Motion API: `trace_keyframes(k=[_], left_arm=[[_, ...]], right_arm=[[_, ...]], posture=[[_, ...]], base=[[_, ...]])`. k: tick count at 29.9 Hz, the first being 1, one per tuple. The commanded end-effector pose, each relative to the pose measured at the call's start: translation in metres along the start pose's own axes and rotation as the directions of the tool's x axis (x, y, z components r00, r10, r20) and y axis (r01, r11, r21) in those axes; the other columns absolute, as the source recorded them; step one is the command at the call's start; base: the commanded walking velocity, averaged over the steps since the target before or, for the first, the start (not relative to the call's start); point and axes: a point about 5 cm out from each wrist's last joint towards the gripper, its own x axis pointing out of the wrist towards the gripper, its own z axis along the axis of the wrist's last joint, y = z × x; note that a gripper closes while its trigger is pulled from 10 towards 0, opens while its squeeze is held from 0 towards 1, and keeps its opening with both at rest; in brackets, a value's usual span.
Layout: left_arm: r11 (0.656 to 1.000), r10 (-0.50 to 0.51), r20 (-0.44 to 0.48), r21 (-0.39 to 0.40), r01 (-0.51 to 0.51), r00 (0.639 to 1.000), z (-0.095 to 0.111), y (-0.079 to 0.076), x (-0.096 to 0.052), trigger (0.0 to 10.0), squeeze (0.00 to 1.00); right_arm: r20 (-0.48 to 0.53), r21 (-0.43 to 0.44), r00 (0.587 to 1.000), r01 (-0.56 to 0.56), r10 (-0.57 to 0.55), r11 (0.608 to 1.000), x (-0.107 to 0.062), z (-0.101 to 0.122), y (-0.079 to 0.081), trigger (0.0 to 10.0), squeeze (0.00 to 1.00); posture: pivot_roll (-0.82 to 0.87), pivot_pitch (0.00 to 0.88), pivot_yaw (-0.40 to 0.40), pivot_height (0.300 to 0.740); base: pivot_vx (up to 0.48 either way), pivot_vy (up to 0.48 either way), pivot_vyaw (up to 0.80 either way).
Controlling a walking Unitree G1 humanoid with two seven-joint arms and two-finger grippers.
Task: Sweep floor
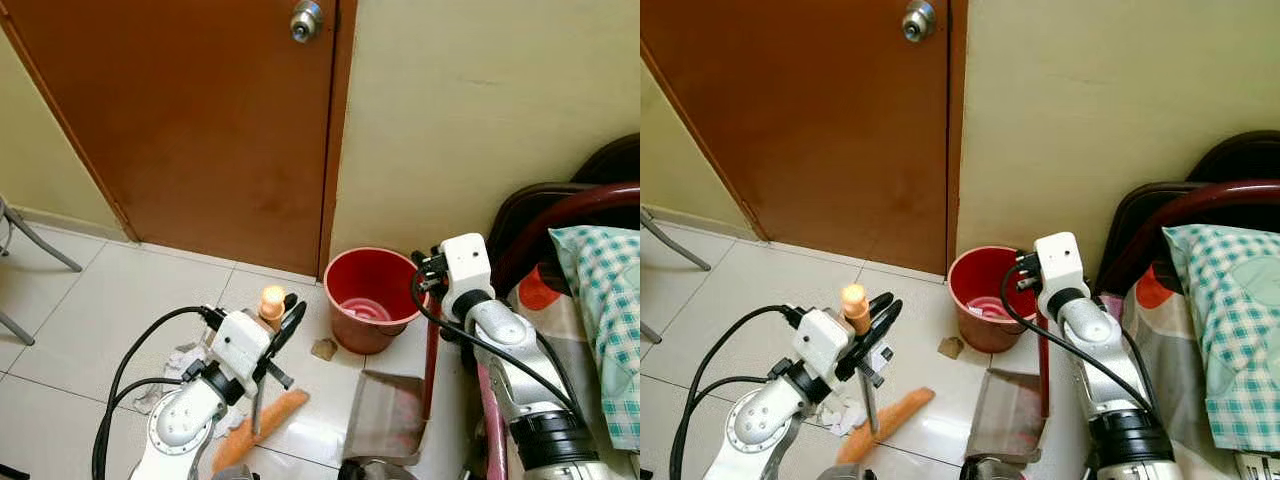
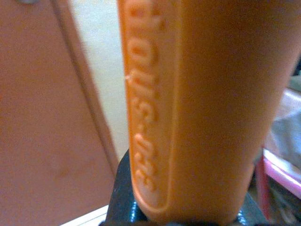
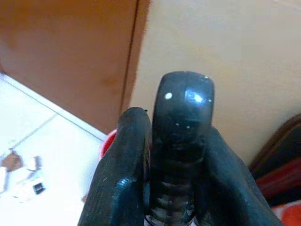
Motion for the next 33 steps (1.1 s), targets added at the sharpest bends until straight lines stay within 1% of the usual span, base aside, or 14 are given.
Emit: trace_keyframes(k=[1, 6, 10, 12, 14, 15, 16, 17, 18, 20, 21, 25, 28, 33], left_arm=[[0.991, 0.11, 0.035, 0.079, -0.112, 0.993, 0.011, 0.013, 0.002, 10.0, 0.0], [0.952, 0.275, 0.116, 0.11, -0.287, 0.955, 0.024, 0.031, 0.017, 10.0, 0.0], [0.949, 0.273, 0.179, 0.109, -0.295, 0.945, 0.031, 0.036, 0.03, 10.0, 0.0], [0.947, 0.276, 0.18, 0.116, -0.299, 0.944, 0.03, 0.038, 0.035, 10.0, 0.0], [0.946, 0.273, 0.211, 0.12, -0.302, 0.939, 0.032, 0.043, 0.049, 10.0, 0.0], [0.946, 0.273, 0.211, 0.12, -0.302, 0.939, 0.032, 0.043, 0.049, 10.0, 0.0], [0.944, 0.276, 0.219, 0.12, -0.307, 0.936, 0.032, 0.045, 0.056, 10.0, 0.0], [0.949, 0.262, 0.219, 0.117, -0.292, 0.94, 0.032, 0.044, 0.063, 10.0, 0.0], [0.949, 0.262, 0.219, 0.117, -0.292, 0.94, 0.032, 0.044, 0.063, 10.0, 0.0], [0.967, 0.205, 0.226, 0.105, -0.233, 0.952, 0.034, 0.039, 0.08, 10.0, 0.0], [0.967, 0.205, 0.226, 0.105, -0.233, 0.952, 0.034, 0.039, 0.08, 10.0, 0.0], [0.982, 0.143, 0.217, 0.093, -0.166, 0.966, 0.031, 0.029, 0.094, 10.0, 0.0], [0.988, 0.087, 0.206, 0.11, -0.112, 0.975, 0.024, 0.02, 0.104, 10.0, 0.0], [0.991, 0.055, 0.186, 0.112, -0.077, 0.981, 0.016, 0.018, 0.109, 10.0, 0.0]], right_arm=[[0.021, -0.031, 0.999, 0.029, -0.029, 0.999, 0.003, 0.004, -0.003, 10.0, 0.0], [0.006, -0.033, 0.999, 0.048, -0.048, 0.998, 0.004, 0.002, -0.002, 10.0, 0.0], [0.009, -0.028, 0.998, 0.054, -0.054, 0.998, 0.006, 0.002, -0.001, 10.0, 0.0], [0.011, -0.02, 0.998, 0.059, -0.059, 0.998, 0.007, 0.002, -0.001, 10.0, 0.0], [0.013, -0.019, 0.998, 0.064, -0.064, 0.998, 0.007, 0.002, 0.001, 10.0, 0.0], [0.013, -0.019, 0.998, 0.064, -0.064, 0.998, 0.007, 0.002, 0.001, 10.0, 0.0], [0.014, -0.018, 0.998, 0.066, -0.066, 0.998, 0.007, 0.002, 0.001, 10.0, 0.0], [0.013, -0.019, 0.998, 0.069, -0.069, 0.997, 0.007, 0.002, 0.002, 10.0, 0.0], [0.013, -0.019, 0.998, 0.069, -0.069, 0.997, 0.007, 0.002, 0.002, 10.0, 0.0], [0.009, -0.008, 0.997, 0.076, -0.076, 0.997, 0.007, 0.002, 0.004, 10.0, 0.0], [0.009, -0.008, 0.997, 0.076, -0.076, 0.997, 0.007, 0.002, 0.004, 10.0, 0.0], [0.008, 0.008, 0.995, 0.102, -0.102, 0.995, 0.008, 0.003, 0.003, 10.0, 0.0], [-0.007, 0.068, 0.991, 0.137, -0.137, 0.988, 0.009, 0.002, 0.003, 10.0, 0.0], [-0.008, 0.104, 0.988, 0.155, -0.155, 0.982, 0.009, 0.004, 0.005, 10.0, 0.0]], posture=[[0.04, 0.086, -0.053, 0.74], [0.03, 0.077, -0.051, 0.74], [0.02, 0.075, -0.049, 0.74], [0.02, 0.076, -0.05, 0.74], [0.01, 0.076, -0.049, 0.74], [0.01, 0.076, -0.049, 0.74], [0.01, 0.076, -0.049, 0.74], [0.01, 0.076, -0.049, 0.74], [0.01, 0.076, -0.049, 0.74], [0.0, 0.076, -0.049, 0.74], [0.0, 0.076, -0.049, 0.74], [-0.02, 0.081, -0.044, 0.74], [-0.02, 0.089, -0.041, 0.74], [-0.03, 0.113, -0.028, 0.74]], base=[[0.0, 0.0, 0.0], [0.0, 0.0, 0.0], [0.0, 0.0, 0.0], [0.0, 0.0, 0.0], [0.0, 0.0, 0.0], [0.0, 0.0, 0.0], [0.0, 0.0, 0.0], [0.0, 0.0, 0.0], [0.0, 0.0, 0.0], [0.0, 0.0, 0.0], [0.0, 0.0, 0.0], [0.0, 0.0, 0.0], [0.0, 0.0, 0.0], [0.0, 0.0, 0.0]])
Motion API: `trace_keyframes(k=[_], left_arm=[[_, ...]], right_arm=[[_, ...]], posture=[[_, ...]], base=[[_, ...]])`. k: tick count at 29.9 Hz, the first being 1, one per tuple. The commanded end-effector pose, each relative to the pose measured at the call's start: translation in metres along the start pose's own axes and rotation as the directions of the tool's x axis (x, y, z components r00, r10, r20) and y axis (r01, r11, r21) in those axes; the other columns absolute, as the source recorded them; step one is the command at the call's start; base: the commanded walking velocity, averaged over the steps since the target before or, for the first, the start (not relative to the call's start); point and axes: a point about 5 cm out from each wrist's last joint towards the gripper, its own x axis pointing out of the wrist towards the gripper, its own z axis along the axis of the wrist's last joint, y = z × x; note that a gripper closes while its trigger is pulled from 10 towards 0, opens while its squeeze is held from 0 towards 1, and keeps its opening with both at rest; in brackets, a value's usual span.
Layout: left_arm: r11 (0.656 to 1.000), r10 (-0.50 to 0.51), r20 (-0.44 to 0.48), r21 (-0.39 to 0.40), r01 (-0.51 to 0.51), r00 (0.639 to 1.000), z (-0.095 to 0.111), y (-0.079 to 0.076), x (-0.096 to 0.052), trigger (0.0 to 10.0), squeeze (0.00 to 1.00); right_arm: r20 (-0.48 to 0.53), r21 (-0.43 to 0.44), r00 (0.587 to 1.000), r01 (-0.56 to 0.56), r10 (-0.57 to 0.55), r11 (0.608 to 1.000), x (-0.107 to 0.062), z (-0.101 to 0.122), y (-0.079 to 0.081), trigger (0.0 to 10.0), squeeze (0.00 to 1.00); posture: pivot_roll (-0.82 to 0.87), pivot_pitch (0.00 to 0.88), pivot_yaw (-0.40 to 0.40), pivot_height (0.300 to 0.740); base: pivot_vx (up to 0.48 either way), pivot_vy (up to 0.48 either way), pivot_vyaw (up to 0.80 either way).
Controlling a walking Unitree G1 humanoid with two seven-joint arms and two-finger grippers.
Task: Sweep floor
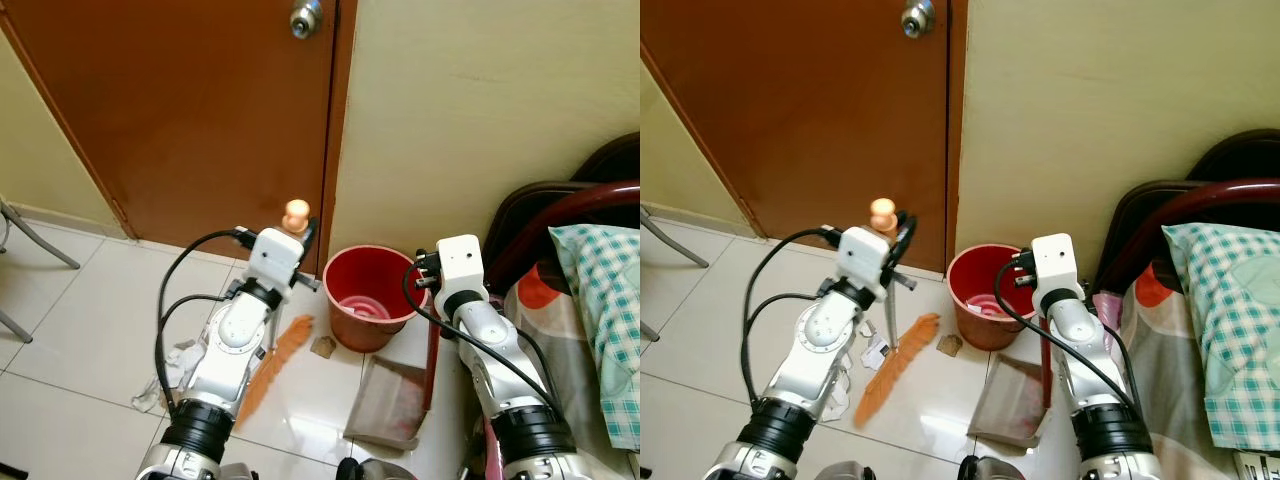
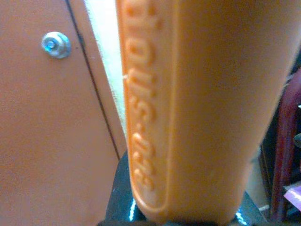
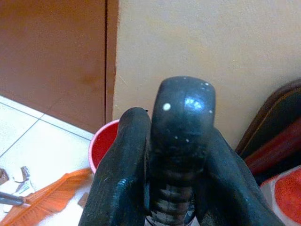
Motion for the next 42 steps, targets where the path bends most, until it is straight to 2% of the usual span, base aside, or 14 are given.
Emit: trace_keyframes(k=[1, 4, 11, 12, 16, 24, 29, 32, 33, 35, 36, 39, 42], left_arm=[[1.0, -0.017, 0.013, 0.025, 0.016, 1.0, 0.001, 0.0, 0.003, 10.0, 0.0], [0.999, -0.035, 0.006, 0.035, 0.035, 0.999, -0.002, -0.001, 0.007, 10.0, 0.0], [0.988, -0.15, -0.014, 0.042, 0.15, 0.989, -0.011, -0.01, 0.013, 10.0, 0.0], [0.98, -0.198, -0.018, 0.033, 0.198, 0.98, -0.012, -0.016, 0.015, 10.0, 0.0], [0.957, -0.288, -0.021, 0.003, 0.289, 0.957, -0.016, -0.029, 0.014, 10.0, 0.0], [0.954, -0.3, 0.006, 0.012, 0.299, 0.954, -0.017, -0.039, 0.014, 10.0, 0.0], [0.953, -0.303, 0.041, 0.029, 0.302, 0.952, -0.01, -0.051, 0.022, 10.0, 0.0], [0.945, -0.325, 0.096, 0.012, 0.326, 0.941, 0.001, -0.066, 0.028, 10.0, 0.0], [0.935, -0.353, 0.121, 0.003, 0.355, 0.928, 0.005, -0.077, 0.029, 10.0, 0.0], [0.931, -0.362, 0.128, -0.002, 0.365, 0.923, 0.006, -0.08, 0.03, 10.0, 0.0], [0.91, -0.409, 0.146, -0.006, 0.414, 0.901, 0.008, -0.091, 0.028, 10.0, 0.0], [0.894, -0.441, 0.157, -0.007, 0.448, 0.884, 0.009, -0.098, 0.025, 10.0, 0.0], [0.862, -0.492, 0.164, -0.04, 0.505, 0.855, 0.006, -0.107, 0.017, 10.0, 0.0]], right_arm=[[0.037, 0.014, 0.999, 0.026, -0.026, 1.0, 0.002, 0.012, -0.002, 10.0, 0.0], [0.037, 0.025, 0.999, 0.032, -0.033, 0.999, 0.0, 0.012, -0.001, 10.0, 0.0], [0.031, 0.043, 0.997, 0.073, -0.075, 0.996, -0.012, 0.006, 0.0, 10.0, 0.0], [0.031, 0.047, 0.993, 0.109, -0.11, 0.993, -0.013, 0.006, -0.003, 10.0, 0.0], [0.011, 0.052, 0.983, 0.181, -0.182, 0.982, -0.015, 0.002, -0.008, 10.0, 0.0], [0.035, 0.057, 0.976, 0.211, -0.213, 0.976, -0.015, 0.007, -0.005, 10.0, 0.0], [0.041, 0.052, 0.976, 0.21, -0.213, 0.976, -0.014, 0.009, -0.005, 10.0, 0.0], [0.046, 0.044, 0.974, 0.22, -0.221, 0.975, -0.016, 0.009, -0.01, 10.0, 0.0], [0.047, 0.04, 0.973, 0.224, -0.226, 0.974, -0.017, 0.009, -0.012, 10.0, 0.0], [0.047, 0.04, 0.973, 0.225, -0.227, 0.973, -0.017, 0.009, -0.012, 10.0, 0.0], [0.046, 0.039, 0.972, 0.227, -0.229, 0.973, -0.018, 0.008, -0.013, 10.0, 0.0], [0.046, 0.037, 0.972, 0.229, -0.231, 0.973, -0.018, 0.008, -0.014, 10.0, 0.0], [0.042, 0.035, 0.972, 0.231, -0.233, 0.972, -0.017, 0.008, -0.015, 10.0, 0.0]], posture=[[-0.04, 0.125, -0.022, 0.74], [-0.05, 0.133, -0.015, 0.74], [-0.06, 0.169, 0.015, 0.74], [-0.06, 0.175, 0.02, 0.74], [-0.05, 0.185, 0.027, 0.74], [-0.04, 0.2, 0.026, 0.74], [-0.05, 0.207, 0.019, 0.74], [-0.06, 0.204, 0.015, 0.74], [-0.07, 0.201, 0.014, 0.74], [-0.07, 0.201, 0.014, 0.74], [-0.08, 0.196, 0.013, 0.74], [-0.08, 0.193, 0.011, 0.74], [-0.07, 0.181, 0.005, 0.74]], base=[[0.0, 0.0, 0.0], [0.0, 0.0, 0.0], [0.0, 0.0, 0.0], [0.0, 0.0, 0.0], [0.0, 0.0, 0.0], [0.0, 0.0, 0.0], [0.0, 0.0, 0.0], [0.0, 0.0, 0.0], [0.0, 0.0, 0.0], [0.0, 0.0, 0.0], [0.0, 0.0, 0.0], [0.0, 0.0, 0.0], [0.0, 0.0, 0.0]])
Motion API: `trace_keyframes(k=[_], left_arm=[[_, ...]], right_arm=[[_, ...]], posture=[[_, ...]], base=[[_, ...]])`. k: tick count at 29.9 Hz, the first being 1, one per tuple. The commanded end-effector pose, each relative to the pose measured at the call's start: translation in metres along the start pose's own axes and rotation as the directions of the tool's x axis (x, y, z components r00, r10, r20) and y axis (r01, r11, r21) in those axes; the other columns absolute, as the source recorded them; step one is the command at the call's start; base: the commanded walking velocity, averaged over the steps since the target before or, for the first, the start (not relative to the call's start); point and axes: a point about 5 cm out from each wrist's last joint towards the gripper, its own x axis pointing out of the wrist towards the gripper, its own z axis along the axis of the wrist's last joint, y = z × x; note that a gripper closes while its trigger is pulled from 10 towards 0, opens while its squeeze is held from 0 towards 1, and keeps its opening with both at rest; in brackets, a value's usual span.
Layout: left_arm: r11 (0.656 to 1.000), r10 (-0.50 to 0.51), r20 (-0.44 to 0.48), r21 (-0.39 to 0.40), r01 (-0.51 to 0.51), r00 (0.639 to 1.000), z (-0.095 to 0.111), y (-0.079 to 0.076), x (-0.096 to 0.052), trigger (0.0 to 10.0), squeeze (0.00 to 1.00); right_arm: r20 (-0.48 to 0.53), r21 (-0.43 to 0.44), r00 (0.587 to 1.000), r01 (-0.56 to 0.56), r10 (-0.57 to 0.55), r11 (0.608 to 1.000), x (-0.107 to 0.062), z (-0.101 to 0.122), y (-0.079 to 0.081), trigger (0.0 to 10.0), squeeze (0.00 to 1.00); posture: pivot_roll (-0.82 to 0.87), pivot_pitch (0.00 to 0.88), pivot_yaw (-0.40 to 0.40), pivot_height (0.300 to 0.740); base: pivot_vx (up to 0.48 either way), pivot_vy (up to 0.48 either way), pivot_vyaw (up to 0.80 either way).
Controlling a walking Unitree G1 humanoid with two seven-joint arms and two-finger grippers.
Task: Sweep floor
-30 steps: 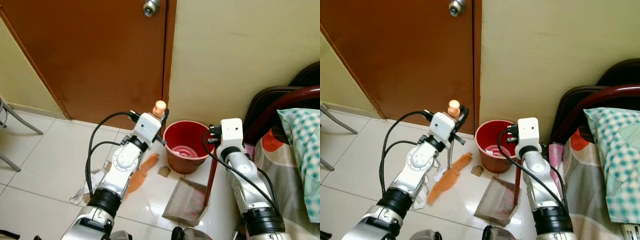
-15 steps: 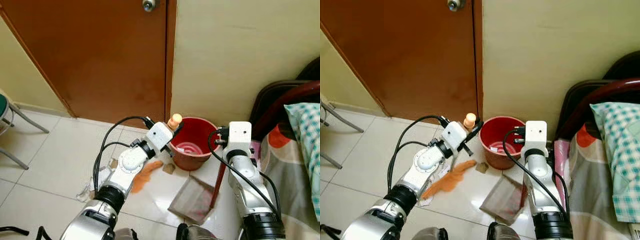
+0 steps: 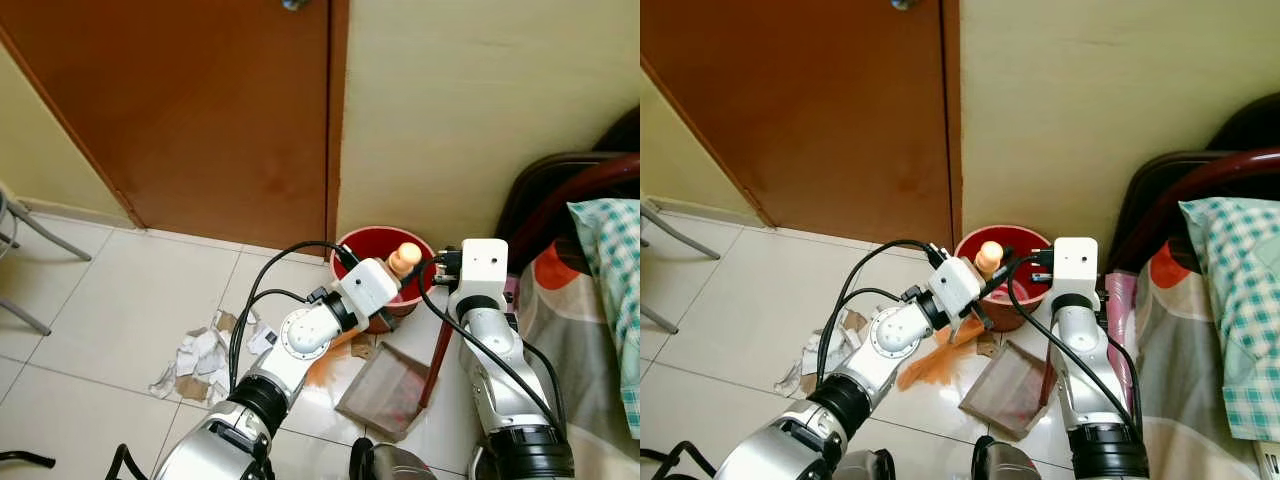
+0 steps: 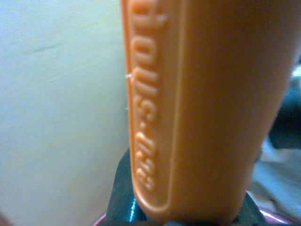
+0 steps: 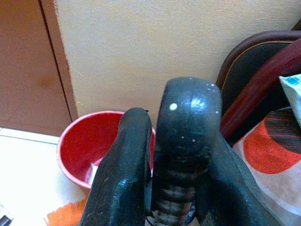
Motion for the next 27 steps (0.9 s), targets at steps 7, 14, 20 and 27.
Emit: trace_keyframes(k=[7, 14, 20, 27], left_arm=[[0.997, -0.034, 0.036, -0.075, 0.037, 0.999, -0.005, -0.02, -0.024, 10.0, 0.0], [0.965, 0.225, 0.118, -0.161, -0.205, 0.967, 0.016, 0.006, -0.032, 10.0, 0.0], [0.852, 0.502, 0.183, -0.274, -0.447, 0.845, 0.04, 0.046, -0.037, 10.0, 0.0], [0.639, 0.726, 0.1, -0.463, -0.615, 0.68, 0.046, 0.085, -0.069, 10.0, 0.0]], right_arm=[[0.016, 0.006, 1.0, -0.008, 0.008, 1.0, 0.008, 0.006, 0.003, 10.0, 0.0], [0.015, 0.038, 0.997, -0.082, 0.082, 0.996, 0.018, 0.01, 0.018, 10.0, 0.0], [0.012, 0.052, 0.989, -0.149, 0.148, 0.987, 0.022, 0.012, 0.026, 10.0, 0.0], [0.018, 0.052, 0.983, -0.185, 0.184, 0.981, 0.028, 0.012, 0.029, 10.0, 0.0]], posture=[[-0.04, 0.162, -0.007, 0.74], [-0.01, 0.128, -0.029, 0.74], [0.0, 0.1, -0.041, 0.74], [0.0, 0.071, -0.05, 0.74]], base=[[0.0, 0.0, 0.0], [0.0, 0.0, 0.0], [0.0, 0.0, 0.0], [0.0, 0.0, 0.0]])
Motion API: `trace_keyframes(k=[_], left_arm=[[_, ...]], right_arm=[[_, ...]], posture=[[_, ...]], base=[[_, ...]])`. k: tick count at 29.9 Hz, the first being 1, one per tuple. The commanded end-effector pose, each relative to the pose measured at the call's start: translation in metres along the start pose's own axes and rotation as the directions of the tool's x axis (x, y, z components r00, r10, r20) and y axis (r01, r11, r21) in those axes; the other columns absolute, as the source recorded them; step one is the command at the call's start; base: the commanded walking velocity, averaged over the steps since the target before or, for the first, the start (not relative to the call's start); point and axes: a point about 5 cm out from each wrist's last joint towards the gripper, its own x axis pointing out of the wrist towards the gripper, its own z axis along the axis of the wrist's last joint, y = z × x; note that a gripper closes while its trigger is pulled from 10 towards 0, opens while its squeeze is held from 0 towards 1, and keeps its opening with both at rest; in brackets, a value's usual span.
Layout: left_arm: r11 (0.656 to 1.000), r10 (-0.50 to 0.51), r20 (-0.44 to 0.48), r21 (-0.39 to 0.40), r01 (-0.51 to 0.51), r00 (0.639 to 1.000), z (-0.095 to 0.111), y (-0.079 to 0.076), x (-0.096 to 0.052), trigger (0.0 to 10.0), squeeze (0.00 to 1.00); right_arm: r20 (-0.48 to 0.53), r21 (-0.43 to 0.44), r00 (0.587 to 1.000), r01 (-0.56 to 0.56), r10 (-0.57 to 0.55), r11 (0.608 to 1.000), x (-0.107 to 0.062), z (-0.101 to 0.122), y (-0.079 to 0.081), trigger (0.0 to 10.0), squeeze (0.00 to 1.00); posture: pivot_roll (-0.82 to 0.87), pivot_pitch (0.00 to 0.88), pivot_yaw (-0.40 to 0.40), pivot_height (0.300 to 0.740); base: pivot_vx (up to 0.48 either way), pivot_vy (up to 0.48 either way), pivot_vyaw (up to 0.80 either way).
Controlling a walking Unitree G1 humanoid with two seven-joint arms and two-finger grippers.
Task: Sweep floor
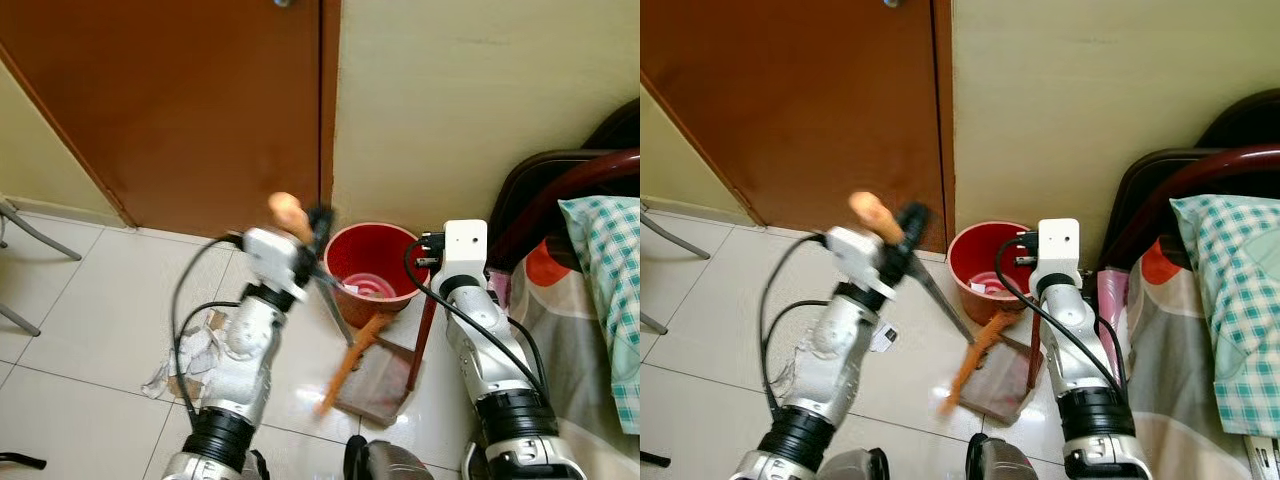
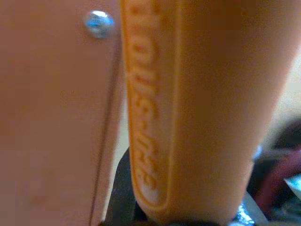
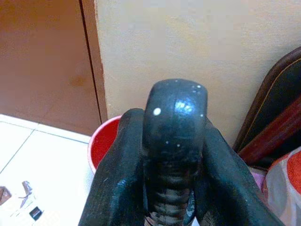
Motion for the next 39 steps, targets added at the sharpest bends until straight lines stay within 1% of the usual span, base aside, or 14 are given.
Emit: trace_keyframes(k=[1, 3, 6, 10, 12, 14, 17, 20, 27, 33, 35, 36, 37, 39], left_arm=[[0.994, 0.055, 0.107, -0.101, -0.044, 0.993, 0.018, -0.006, 0.004, 10.0, 0.0], [0.99, 0.104, 0.097, -0.108, -0.094, 0.99, 0.022, 0.007, -0.003, 10.0, 0.0], [0.988, 0.151, 0.085, -0.049, -0.147, 0.985, 0.032, 0.026, -0.02, 10.0, 0.0], [0.984, 0.176, 0.06, -0.013, -0.175, 0.983, 0.038, 0.036, -0.033, 10.0, 0.0], [0.984, 0.171, 0.038, 0.037, -0.172, 0.985, 0.042, 0.041, -0.043, 10.0, 0.0], [0.984, 0.171, 0.038, 0.037, -0.172, 0.985, 0.042, 0.041, -0.043, 10.0, 0.0], [0.983, 0.075, 0.021, 0.166, -0.078, 0.997, 0.047, 0.038, -0.053, 10.0, 0.0], [0.963, -0.029, 0.019, 0.269, 0.023, 0.999, 0.054, 0.028, -0.053, 10.0, 0.0], [0.932, -0.119, 0.032, 0.349, 0.101, 0.992, 0.063, 0.013, -0.045, 10.0, 0.0], [0.934, 0.017, -0.06, 0.357, 0.006, 0.998, 0.033, 0.024, -0.063, 10.0, 0.0], [0.922, 0.141, -0.092, 0.375, -0.097, 0.986, 0.022, 0.032, -0.072, 10.0, 0.0], [0.922, 0.141, -0.092, 0.375, -0.097, 0.986, 0.022, 0.032, -0.072, 10.0, 0.0], [0.911, 0.227, -0.123, 0.376, -0.167, 0.966, 0.015, 0.038, -0.076, 10.0, 0.0], [0.898, 0.257, -0.138, 0.399, -0.184, 0.956, 0.01, 0.04, -0.079, 10.0, 0.0]], right_arm=[[0.012, 0.015, 1.0, -0.027, 0.027, 1.0, 0.002, 0.002, 0.005, 10.0, 0.0], [0.012, 0.013, 0.999, -0.033, 0.033, 0.999, 0.003, 0.002, 0.004, 10.0, 0.0], [0.015, 0.008, 0.999, -0.036, 0.036, 0.999, 0.004, 0.002, 0.002, 10.0, 0.0], [0.018, 0.005, 0.999, -0.037, 0.037, 0.999, 0.006, 0.001, 0.0, 10.0, 0.0], [0.018, 0.002, 0.999, -0.04, 0.04, 0.999, 0.006, 0.0, 0.0, 10.0, 0.0], [0.018, 0.002, 0.999, -0.04, 0.04, 0.999, 0.006, 0.0, 0.0, 10.0, 0.0], [0.017, -0.001, 0.999, -0.043, 0.043, 0.999, 0.006, -0.001, 0.0, 10.0, 0.0], [0.017, -0.005, 0.999, -0.045, 0.045, 0.999, 0.006, -0.002, -0.001, 10.0, 0.0], [0.027, -0.011, 0.999, -0.045, 0.045, 0.999, 0.006, -0.002, -0.004, 10.0, 0.0], [0.03, 0.012, 0.997, -0.075, 0.075, 0.997, -0.002, -0.008, -0.003, 10.0, 0.0], [0.0, 0.007, 0.995, -0.102, 0.102, 0.995, -0.008, -0.016, -0.005, 10.0, 0.0], [0.0, 0.007, 0.995, -0.102, 0.102, 0.995, -0.008, -0.016, -0.005, 10.0, 0.0], [-0.012, 0.012, 0.994, -0.111, 0.111, 0.994, -0.012, -0.02, -0.009, 10.0, 0.0], [-0.039, 0.013, 0.992, -0.121, 0.122, 0.993, -0.016, -0.026, -0.013, 10.0, 0.0]], posture=[[0.0, 0.071, -0.05, 0.74], [0.0, 0.069, -0.05, 0.74], [0.01, 0.061, -0.049, 0.74], [0.02, 0.058, -0.049, 0.74], [0.03, 0.057, -0.049, 0.74], [0.03, 0.057, -0.049, 0.74], [0.03, 0.058, -0.048, 0.74], [0.03, 0.058, -0.051, 0.74], [0.03, 0.057, -0.052, 0.74], [0.02, 0.028, -0.042, 0.74], [0.02, 0.021, -0.041, 0.74], [0.02, 0.021, -0.041, 0.74], [0.02, 0.01, -0.038, 0.74], [0.02, 0.005, -0.039, 0.74]], base=[[0.0, 0.0, 0.0], [0.0, 0.0, 0.0], [0.0, 0.0, 0.0], [0.0, 0.0, 0.0], [0.0, 0.0, 0.0], [0.0, 0.0, 0.0], [0.0, 0.0, 0.0], [0.0, 0.0, 0.0], [0.0, 0.0, 0.0], [0.0, 0.0, 0.0], [0.0, 0.0, 0.0], [0.0, 0.0, 0.0], [0.0, 0.0, 0.0], [0.0, 0.0, 0.0]])
